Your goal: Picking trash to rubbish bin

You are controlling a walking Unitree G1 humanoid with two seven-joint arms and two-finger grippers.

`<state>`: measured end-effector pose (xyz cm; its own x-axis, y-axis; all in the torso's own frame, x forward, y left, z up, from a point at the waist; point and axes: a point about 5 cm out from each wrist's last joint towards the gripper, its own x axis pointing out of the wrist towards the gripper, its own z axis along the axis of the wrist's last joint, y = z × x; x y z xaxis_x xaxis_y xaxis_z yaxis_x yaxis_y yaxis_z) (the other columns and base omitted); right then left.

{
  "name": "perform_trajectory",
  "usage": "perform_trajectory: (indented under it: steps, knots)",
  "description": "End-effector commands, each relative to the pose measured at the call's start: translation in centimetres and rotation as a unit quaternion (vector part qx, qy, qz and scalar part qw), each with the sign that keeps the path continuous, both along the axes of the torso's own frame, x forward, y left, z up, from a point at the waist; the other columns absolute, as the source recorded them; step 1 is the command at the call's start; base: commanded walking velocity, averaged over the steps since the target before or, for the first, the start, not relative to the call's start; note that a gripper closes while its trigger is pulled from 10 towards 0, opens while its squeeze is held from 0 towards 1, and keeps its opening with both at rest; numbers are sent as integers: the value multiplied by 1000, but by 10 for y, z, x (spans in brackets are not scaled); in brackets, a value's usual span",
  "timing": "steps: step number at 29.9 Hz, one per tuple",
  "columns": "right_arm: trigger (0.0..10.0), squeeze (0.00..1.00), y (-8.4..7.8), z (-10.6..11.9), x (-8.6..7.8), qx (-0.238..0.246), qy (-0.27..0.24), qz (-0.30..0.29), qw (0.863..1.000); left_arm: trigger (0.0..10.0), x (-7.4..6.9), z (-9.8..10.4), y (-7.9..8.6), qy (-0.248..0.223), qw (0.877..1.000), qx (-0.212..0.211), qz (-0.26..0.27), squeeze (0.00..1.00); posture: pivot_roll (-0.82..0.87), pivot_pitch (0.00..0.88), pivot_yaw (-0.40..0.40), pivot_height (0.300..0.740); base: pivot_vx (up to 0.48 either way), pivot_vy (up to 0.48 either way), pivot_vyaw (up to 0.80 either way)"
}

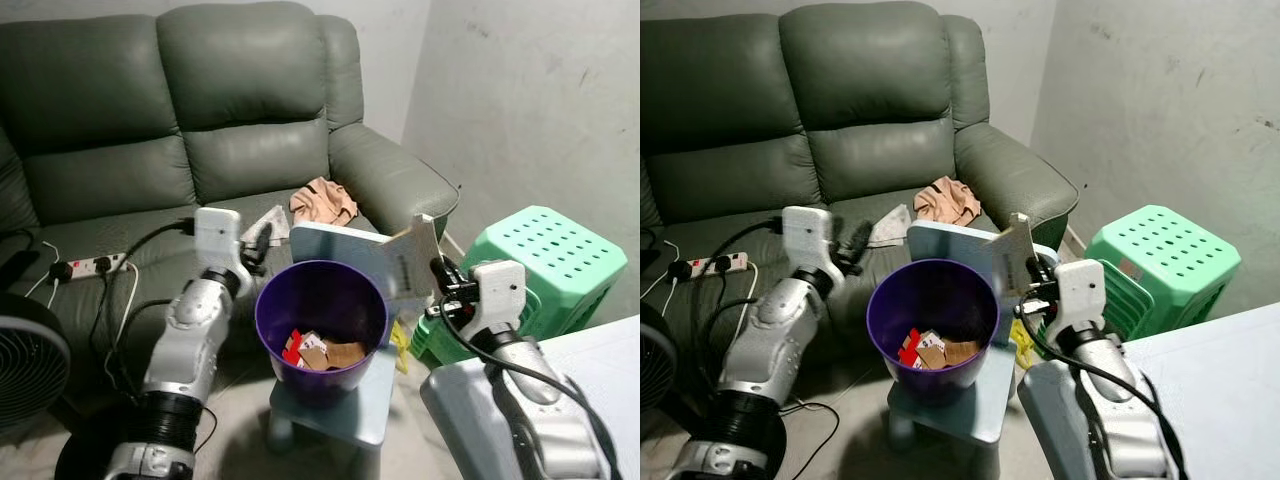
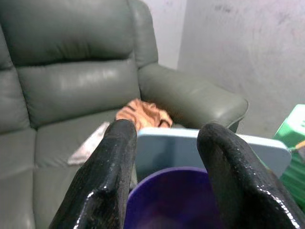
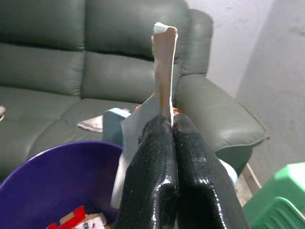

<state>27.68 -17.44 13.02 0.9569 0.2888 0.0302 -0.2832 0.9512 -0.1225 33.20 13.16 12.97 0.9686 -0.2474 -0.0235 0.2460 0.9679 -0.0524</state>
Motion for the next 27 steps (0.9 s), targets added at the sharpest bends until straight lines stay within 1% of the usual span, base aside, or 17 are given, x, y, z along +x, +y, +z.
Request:
perform_trajectory:
  steps: [1, 2, 3, 4, 5, 7, 9, 12, 13, 14, 15, 17, 18, 19, 20, 25, 27]
  knots:
    - [10000, 0, 0, 0, 2, -8, 5, 14, 1000, 10000, -3, 4, 1, -10, 1000, 4, -4, 0, -79, 0, -53, 740, 0, 0, 0]
    - [10000, 0, -1, 0, 3, -13, 8, 18, 1000, 10000, -5, 3, 0, -9, 1000, 6, -7, 0, -76, 0, -57, 740, 0, 0, 0]
    - [10000, 0, -1, 1, 5, -18, 13, 34, 999, 10000, -11, 0, -2, -4, 1000, 3, -12, 0, -70, 0, -66, 740, 0, 0, 0]
    - [10000, 0, -1, 1, 5, -18, 13, 34, 999, 10000, -11, 0, -2, -4, 1000, 3, -12, 0, -70, 0, -66, 740, 0, 0, 0]
    - [10000, 0, 0, 2, 8, -15, 17, 51, 998, 10000, -17, -2, -5, -2, 1000, -2, -15, 0, -65, 0, -74, 740, 0, 0, 0]
    - [10000, 0, 1, 3, 10, -20, 20, 66, 997, 10000, -22, -3, -10, 1, 1000, -10, -22, 0, -57, 0, -83, 740, 0, 0, 0]
    - [10000, 0, 6, 2, 16, -34, 26, 98, 994, 10000, -34, -7, -21, 7, 999, -21, -48, 0, -42, 0, -98, 740, 0, 0, 0]
    - [10000, 0, 10, 1, 21, -41, 32, 117, 992, 10000, -42, -8, -27, 9, 998, -25, -61, 0, -25, 0, -111, 740, 0, 0, 0]
    - [10000, 0, 13, -1, 25, -46, 37, 130, 990, 10000, -47, -7, -32, 6, 997, -27, -67, 0, -14, 0, -118, 740, 0, 0, 0]
    - [10000, 0, 13, -1, 25, -46, 37, 130, 990, 10000, -47, -7, -32, 6, 997, -27, -67, 0, -14, 0, -118, 740, 0, 0, 0]
    - [10000, 0, 16, -1, 29, -53, 40, 143, 988, 10000, -53, -7, -36, 5, 997, -34, -73, 0, 0, 0, -128, 740, 0, 0, 0]
    - [10000, 0, 17, -1, 31, -57, 39, 147, 987, 10000, -56, -7, -38, 6, 997, -37, -75, 0, 7, 0, -131, 740, 0, 0, 0]
    - [10000, 0, 21, -2, 35, -59, 43, 160, 984, 10000, -62, -7, -42, 10, 996, -39, -79, 0, 25, 0, -146, 740, 0, 0, 0]
    - [10000, 0, 22, -3, 37, -57, 48, 165, 983, 10000, -66, -7, -44, 13, 996, -41, -81, 0, 34, 0, -153, 740, 0, 0, 0]
    - [10000, 0, 22, -3, 37, -57, 48, 165, 983, 10000, -66, -7, -44, 13, 996, -41, -81, 0, 34, 0, -153, 740, 0, 0, 0]
    - [10000, 0, 31, -15, 48, -61, 78, 195, 976, 10000, -85, -4, -54, 24, 995, -55, -85, 0, 81, 33, -185, 740, 0, 0, 0]
    - [10000, 0, 34, -19, 50, -60, 89, 202, 974, 10000, -90, -4, -57, 28, 994, -62, -84, 0, 94, 46, -194, 740, 0, 0, 0]
